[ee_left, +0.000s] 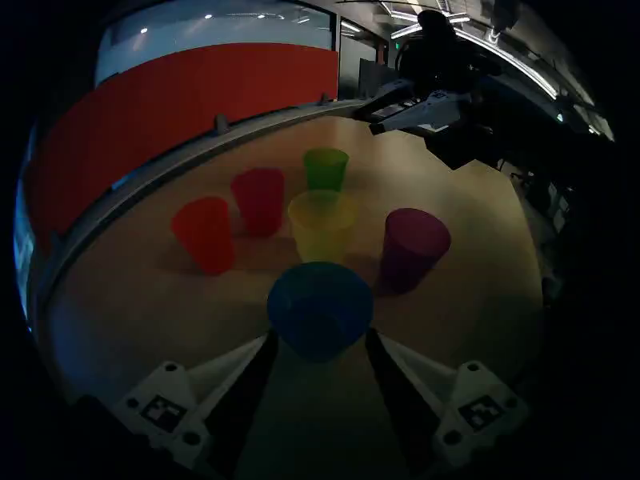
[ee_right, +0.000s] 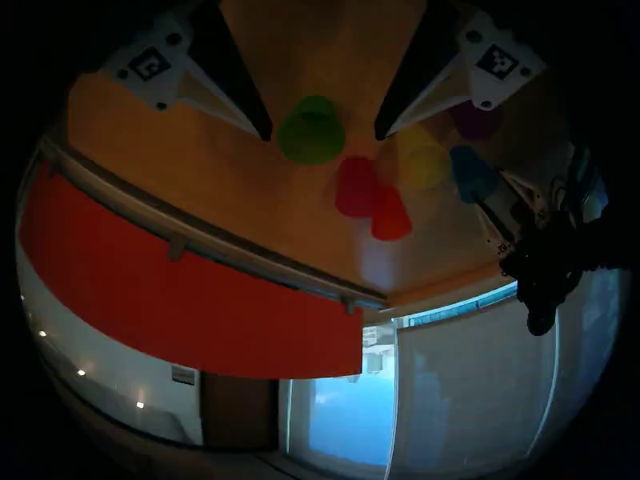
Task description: Pour water
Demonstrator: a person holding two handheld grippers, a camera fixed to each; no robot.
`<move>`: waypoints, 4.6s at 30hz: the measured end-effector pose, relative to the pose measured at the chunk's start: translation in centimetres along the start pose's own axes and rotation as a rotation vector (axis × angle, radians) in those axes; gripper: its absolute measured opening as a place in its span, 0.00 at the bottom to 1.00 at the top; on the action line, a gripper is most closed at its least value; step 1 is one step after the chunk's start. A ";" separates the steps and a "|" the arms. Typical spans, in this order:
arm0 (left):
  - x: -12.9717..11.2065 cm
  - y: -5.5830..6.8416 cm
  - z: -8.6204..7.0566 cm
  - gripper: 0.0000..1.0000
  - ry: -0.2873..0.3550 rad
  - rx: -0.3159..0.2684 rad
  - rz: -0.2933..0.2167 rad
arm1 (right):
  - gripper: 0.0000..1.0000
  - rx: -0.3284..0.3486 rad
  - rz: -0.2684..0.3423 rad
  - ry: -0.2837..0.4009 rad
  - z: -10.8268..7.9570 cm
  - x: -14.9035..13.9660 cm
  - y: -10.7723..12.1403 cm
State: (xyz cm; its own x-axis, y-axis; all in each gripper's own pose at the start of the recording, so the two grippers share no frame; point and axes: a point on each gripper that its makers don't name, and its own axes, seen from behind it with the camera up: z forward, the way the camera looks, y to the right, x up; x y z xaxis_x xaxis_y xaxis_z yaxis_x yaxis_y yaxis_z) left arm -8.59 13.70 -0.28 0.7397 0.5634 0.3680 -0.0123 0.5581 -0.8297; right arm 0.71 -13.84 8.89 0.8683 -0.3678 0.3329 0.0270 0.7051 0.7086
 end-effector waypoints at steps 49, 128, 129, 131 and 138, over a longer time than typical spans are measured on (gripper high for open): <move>0.1 -0.3 3.7 0.80 -0.007 -0.029 -0.011 | 1.00 -0.001 0.035 -0.127 5.9 -5.7 1.4; 9.5 -3.9 -4.4 0.78 0.305 0.117 -0.080 | 1.00 -0.001 0.014 -0.153 9.3 -6.4 1.3; 9.6 -3.9 -4.5 0.78 0.308 0.120 -0.078 | 1.00 -0.002 0.012 -0.153 9.3 -6.4 1.3; 9.7 -3.9 -4.8 0.78 0.311 0.123 -0.074 | 0.97 -0.005 0.009 -0.151 9.4 -6.3 1.3; 9.8 -4.1 -5.2 0.78 0.315 0.129 -0.077 | 0.88 -0.007 0.026 -0.138 9.5 -6.2 1.4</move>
State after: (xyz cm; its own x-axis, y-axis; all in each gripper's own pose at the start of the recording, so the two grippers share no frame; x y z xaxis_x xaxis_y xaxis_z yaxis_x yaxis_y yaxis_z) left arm 2.22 13.80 4.57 0.9129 0.3119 0.2631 -0.0183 0.6755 -0.7372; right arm -9.36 -16.30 13.70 0.7922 -0.4294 0.4337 0.0096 0.7193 0.6946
